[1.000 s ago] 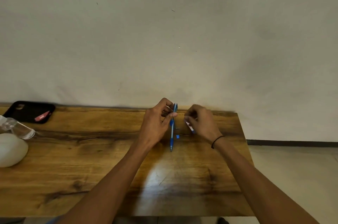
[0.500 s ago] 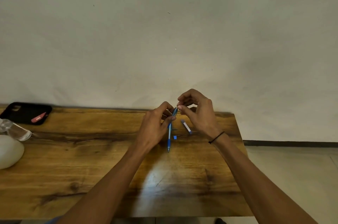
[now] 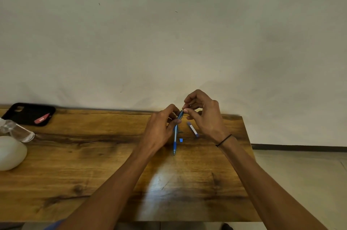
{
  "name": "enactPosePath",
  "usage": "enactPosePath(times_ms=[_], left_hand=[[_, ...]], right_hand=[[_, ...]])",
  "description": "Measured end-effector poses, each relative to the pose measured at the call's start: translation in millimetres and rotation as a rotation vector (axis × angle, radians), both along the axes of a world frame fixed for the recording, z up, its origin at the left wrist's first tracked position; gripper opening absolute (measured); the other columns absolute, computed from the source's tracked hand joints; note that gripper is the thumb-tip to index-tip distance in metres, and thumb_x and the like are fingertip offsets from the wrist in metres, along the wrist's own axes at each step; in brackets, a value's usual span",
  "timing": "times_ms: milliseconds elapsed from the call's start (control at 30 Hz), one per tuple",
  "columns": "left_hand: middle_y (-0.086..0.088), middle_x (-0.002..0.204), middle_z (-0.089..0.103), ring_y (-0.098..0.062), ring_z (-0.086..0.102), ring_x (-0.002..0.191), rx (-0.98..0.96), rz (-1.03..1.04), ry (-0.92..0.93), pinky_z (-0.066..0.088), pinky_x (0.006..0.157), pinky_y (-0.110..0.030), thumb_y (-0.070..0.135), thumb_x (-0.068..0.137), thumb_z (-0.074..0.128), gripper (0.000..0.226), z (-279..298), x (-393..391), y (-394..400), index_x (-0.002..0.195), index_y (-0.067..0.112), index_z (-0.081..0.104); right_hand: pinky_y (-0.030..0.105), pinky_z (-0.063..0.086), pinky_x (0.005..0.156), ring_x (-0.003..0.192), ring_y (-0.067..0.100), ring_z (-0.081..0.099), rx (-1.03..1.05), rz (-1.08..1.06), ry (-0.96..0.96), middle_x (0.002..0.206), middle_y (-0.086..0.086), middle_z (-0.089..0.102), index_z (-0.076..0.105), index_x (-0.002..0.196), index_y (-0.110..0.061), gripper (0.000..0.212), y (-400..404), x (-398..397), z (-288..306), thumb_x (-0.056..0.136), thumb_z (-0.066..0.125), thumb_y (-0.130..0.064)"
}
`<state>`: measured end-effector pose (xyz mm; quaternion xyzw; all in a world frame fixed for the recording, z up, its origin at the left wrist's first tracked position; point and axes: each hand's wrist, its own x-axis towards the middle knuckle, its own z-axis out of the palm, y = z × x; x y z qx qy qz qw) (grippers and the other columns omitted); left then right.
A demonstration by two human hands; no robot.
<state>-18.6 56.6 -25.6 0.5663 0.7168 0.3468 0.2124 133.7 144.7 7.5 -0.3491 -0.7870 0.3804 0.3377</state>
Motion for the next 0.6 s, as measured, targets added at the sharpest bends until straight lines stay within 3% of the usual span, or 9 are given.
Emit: enactPosePath(times_ms=[600], left_hand=[[-0.005, 0.115, 0.078, -0.022, 0.075, 0.100, -0.029, -0.006, 0.089, 0.062, 0.085, -0.036, 0.025, 0.100, 0.071, 0.022, 9.8, 4.6, -2.7, 0.119, 0.020, 0.062]], right_hand=[[0.028, 0.063, 0.059, 0.074, 0.014, 0.074, -0.171, -0.086, 0.007, 0.077, -0.001, 0.073, 0.064, 0.092, -0.016, 0.026, -0.9, 0.7, 4.1, 0.083, 0.083, -0.002]])
